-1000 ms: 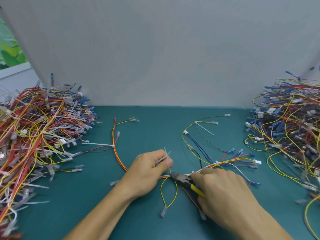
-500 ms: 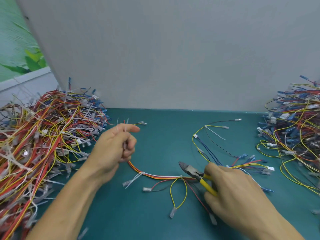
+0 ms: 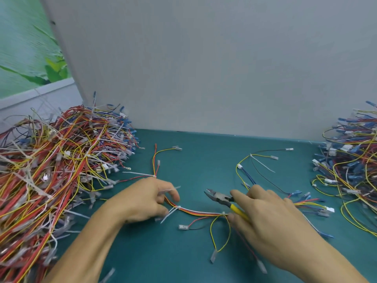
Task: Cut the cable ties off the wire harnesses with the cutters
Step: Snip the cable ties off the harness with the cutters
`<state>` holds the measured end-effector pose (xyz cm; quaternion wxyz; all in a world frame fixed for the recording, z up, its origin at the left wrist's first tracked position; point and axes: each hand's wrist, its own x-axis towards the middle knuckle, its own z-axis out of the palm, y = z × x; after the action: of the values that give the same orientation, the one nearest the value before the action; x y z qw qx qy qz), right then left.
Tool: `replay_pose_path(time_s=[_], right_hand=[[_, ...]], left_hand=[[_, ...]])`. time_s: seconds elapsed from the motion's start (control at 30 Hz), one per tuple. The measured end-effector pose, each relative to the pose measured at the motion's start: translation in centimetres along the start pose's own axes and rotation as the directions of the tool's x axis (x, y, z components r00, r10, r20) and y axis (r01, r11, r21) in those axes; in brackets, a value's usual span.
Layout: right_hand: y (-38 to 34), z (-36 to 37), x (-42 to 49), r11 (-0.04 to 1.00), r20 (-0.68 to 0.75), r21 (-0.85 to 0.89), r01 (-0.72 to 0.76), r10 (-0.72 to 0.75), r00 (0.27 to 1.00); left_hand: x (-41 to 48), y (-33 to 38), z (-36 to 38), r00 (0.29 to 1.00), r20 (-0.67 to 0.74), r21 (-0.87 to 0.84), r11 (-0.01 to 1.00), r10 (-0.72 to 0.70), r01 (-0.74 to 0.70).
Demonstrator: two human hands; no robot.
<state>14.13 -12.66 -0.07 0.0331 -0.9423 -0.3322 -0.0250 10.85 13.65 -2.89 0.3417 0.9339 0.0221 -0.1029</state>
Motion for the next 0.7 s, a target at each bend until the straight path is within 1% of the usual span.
replay_pose_path(time_s=[0.03,0.1,0.17,0.23,0.3,0.4,0.53,0.7], right_hand=[[-0.4,0.0,0.4,1.0,-0.004,-0.008,0.0,0.0,1.0],[-1.2,0.1,1.0,1.0,0.0,-0.012,-0.003,0.003,1.0],[-1.8,0.5,1.3,1.0,0.006,0.001,-0.005,0.005,1.0],[-2.0,0.9,1.2,1.0,0.009,0.018,-0.013,0.012,1.0],[-1.9,1.1,1.0,0.999,0.016,0.024,-0.026,0.026,1.0],[-1.4,1.1,0.6,0.999,0.027,-0.016,-0.03,0.03,0.999],[-1.5,1.1,0.7,1.0,0.056,-0.028,-0.014,0.016,0.998],[-1.8,1.8,0.9,1.0,0.052,-0.011,0.006,-0.005,0.999]], left_hand=[[0.2,0.1,0.3,1.0,0.001,0.029,1.0,-0.012,0.012],[0.5,0.0,0.8,1.0,-0.031,0.031,1.0,-0.004,0.005],[0.7,0.1,1.1,0.997,-0.066,0.051,0.998,0.034,-0.031],[1.0,0.5,1.4,0.996,-0.067,0.053,0.997,0.066,-0.063],[1.1,0.9,1.9,0.997,-0.044,0.016,0.998,0.06,-0.059],[1.3,1.1,2.2,0.998,-0.03,-0.018,0.999,0.047,-0.048],[1.3,0.9,2.0,0.999,-0.038,-0.151,0.988,0.034,-0.04],[1.4,1.0,2.0,0.997,-0.071,-0.207,0.977,0.029,-0.043]])
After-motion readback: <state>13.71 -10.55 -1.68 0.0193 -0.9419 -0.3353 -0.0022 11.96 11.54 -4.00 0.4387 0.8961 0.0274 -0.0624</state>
